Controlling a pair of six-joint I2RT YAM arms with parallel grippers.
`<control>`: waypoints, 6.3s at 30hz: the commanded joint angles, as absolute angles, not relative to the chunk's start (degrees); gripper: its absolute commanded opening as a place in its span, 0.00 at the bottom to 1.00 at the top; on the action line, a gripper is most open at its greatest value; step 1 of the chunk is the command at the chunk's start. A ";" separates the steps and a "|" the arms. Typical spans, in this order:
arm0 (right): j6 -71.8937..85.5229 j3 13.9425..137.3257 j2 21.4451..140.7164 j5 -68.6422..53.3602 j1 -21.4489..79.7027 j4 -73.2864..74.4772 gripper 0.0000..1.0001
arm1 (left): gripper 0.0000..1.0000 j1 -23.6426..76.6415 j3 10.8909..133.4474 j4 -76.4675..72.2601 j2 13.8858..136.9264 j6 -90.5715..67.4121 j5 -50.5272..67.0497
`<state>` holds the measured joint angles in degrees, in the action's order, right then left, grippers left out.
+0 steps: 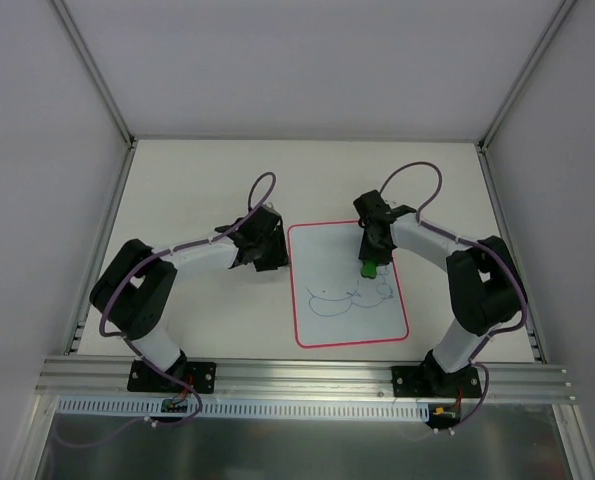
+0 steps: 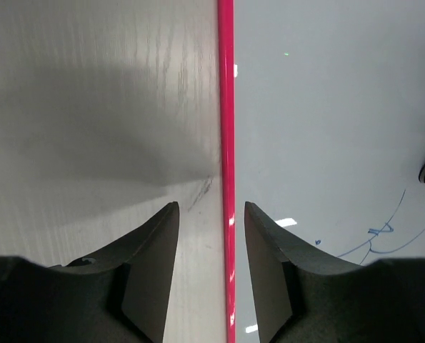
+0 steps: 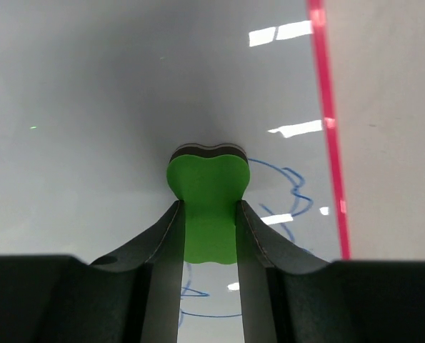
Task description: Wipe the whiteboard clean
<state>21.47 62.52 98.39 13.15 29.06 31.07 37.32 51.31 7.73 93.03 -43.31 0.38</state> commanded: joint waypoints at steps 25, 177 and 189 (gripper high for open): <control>24.78 68.89 111.69 5.28 41.73 32.96 0.00 | 0.36 36.56 54.50 10.37 97.04 -40.52 -3.42; 22.86 55.09 93.58 10.37 27.70 36.91 0.00 | 0.04 47.20 53.61 16.08 102.04 -38.23 -0.97; 20.04 53.56 95.20 7.03 24.43 37.18 0.00 | 0.04 46.76 53.44 16.08 101.60 -38.50 -0.97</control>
<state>21.04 60.25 96.51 6.66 23.86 33.52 46.87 56.10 8.99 99.74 -38.59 0.10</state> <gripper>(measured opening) 0.323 0.041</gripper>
